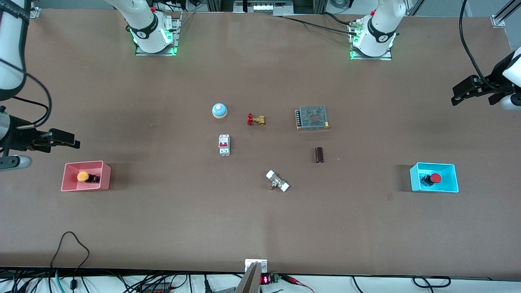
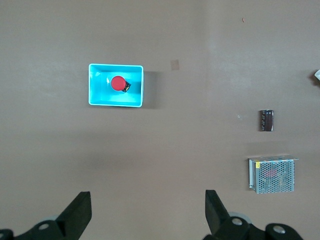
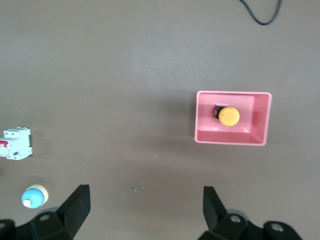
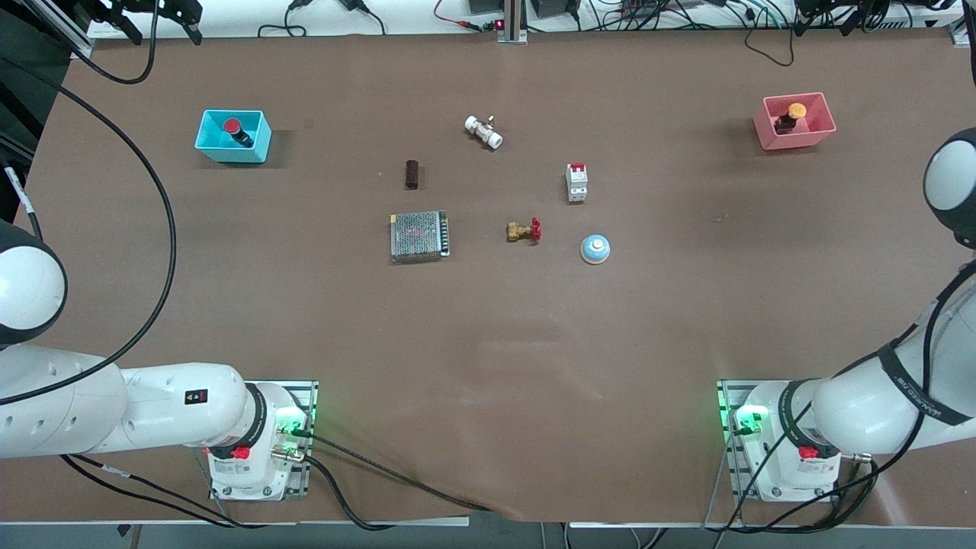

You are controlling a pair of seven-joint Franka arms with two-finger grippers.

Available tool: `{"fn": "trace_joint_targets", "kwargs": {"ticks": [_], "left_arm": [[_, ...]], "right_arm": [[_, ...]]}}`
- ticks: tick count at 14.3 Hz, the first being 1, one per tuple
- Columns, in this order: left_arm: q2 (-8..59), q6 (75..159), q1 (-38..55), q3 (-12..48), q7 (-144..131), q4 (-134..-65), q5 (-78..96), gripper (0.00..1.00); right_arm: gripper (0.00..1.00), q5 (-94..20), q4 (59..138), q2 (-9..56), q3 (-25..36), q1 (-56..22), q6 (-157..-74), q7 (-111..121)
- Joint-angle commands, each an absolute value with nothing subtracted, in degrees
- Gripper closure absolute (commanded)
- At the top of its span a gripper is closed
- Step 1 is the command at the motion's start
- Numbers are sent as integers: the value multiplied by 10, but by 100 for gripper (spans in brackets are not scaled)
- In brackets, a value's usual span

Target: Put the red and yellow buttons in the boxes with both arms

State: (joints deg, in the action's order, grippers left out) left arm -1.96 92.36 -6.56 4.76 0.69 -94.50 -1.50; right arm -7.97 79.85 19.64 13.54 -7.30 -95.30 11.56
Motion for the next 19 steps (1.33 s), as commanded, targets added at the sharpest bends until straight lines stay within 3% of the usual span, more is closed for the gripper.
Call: {"fn": "trace_joint_targets", "kwargs": {"ticks": [1,4,10,19], "left_arm": [[-19,916,-69,52,8,-933,-20,0],[-19,914,-70,52,7,-935,-19,0],[-21,914,-70,52,8,-934,-18,0],[-23,914,-70,53,7,-933,-18,0]], "right_arm": [[0,-22,817,141,61,-29,-911,28],[0,-3,816,114,63,-24,-850,11],[0,5,913,22,64,-30,-876,21],[0,4,918,11,63,-30,-870,21]]}}
